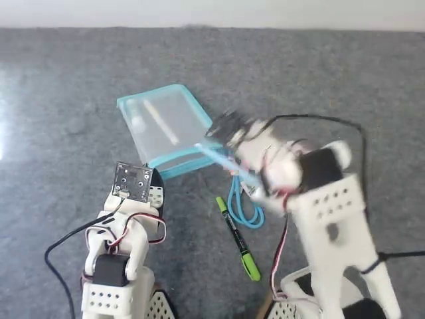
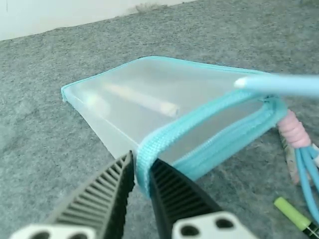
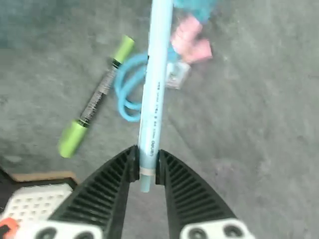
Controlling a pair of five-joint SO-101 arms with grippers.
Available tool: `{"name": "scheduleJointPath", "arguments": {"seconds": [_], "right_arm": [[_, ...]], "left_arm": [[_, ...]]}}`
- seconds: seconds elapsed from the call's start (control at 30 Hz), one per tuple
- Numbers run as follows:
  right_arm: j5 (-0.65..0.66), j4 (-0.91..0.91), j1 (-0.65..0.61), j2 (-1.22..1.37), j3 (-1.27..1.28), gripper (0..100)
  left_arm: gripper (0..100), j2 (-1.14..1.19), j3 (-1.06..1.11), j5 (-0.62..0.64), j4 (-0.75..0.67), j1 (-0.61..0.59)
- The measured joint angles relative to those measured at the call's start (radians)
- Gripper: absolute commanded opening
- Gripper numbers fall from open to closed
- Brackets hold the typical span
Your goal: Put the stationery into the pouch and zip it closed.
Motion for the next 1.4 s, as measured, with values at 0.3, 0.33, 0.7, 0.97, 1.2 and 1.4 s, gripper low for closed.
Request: {"name": "scheduleJointPath", "arguments": {"seconds": [0.3, 0.33, 0.7, 0.97, 1.2, 1.4], "right_arm": [[-0.091, 0.000, -0.040, -0.003, 0.005, 0.8], [-0.091, 0.000, -0.028, -0.008, 0.005, 0.8], [-0.080, 0.002, 0.029, -0.210, 0.058, 0.8], [-0.054, 0.002, 0.028, -0.242, 0.192, 0.8], [-0.133, -0.008, 0.020, -0.239, 0.146, 0.8], [-0.253, -0.172, -0.077, -0.081, 0.129, 0.8]], "left_arm": [[1, 0.000, 0.000, 0.000, 0.000, 0.000], [1, 0.000, 0.000, 0.000, 0.000, 0.000], [1, 0.000, 0.000, 0.000, 0.000, 0.000], [1, 0.000, 0.005, 0.000, 0.000, 0.000], [1, 0.000, 0.012, 0.000, 0.000, 0.000], [1, 0.000, 0.012, 0.000, 0.000, 0.000]]}}
